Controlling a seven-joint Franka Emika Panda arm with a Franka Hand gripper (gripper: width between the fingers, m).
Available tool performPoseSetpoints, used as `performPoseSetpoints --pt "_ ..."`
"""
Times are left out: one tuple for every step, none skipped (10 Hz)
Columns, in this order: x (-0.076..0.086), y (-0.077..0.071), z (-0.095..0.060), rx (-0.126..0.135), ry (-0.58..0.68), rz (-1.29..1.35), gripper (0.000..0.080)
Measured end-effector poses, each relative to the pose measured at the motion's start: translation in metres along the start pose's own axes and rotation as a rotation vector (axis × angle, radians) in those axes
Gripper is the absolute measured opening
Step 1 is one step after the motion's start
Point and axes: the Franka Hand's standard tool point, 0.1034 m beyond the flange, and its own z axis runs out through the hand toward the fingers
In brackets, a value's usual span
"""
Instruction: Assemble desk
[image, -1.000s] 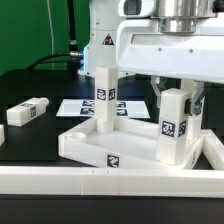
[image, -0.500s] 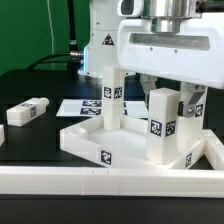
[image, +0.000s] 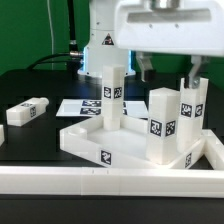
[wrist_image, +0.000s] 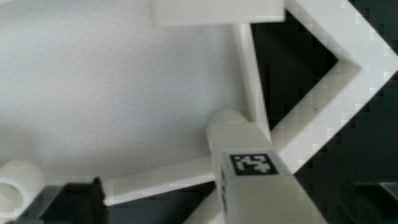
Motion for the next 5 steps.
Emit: performPoseSetpoints --pt "0.012 0.015 -0.011 0.014 0.0 -0.032 0.0649" --pt "0.024 0.025 -0.014 0.014 0.006 -0.033 0.0649" --pt "0.027 0.025 -0.013 0.009 0.002 -0.03 0.0649" --pt "0.025 0.024 -0.012 0.008 0.001 -0.033 0.0649" --pt "0.026 0.024 -0.012 0.007 0.001 -0.033 0.0649"
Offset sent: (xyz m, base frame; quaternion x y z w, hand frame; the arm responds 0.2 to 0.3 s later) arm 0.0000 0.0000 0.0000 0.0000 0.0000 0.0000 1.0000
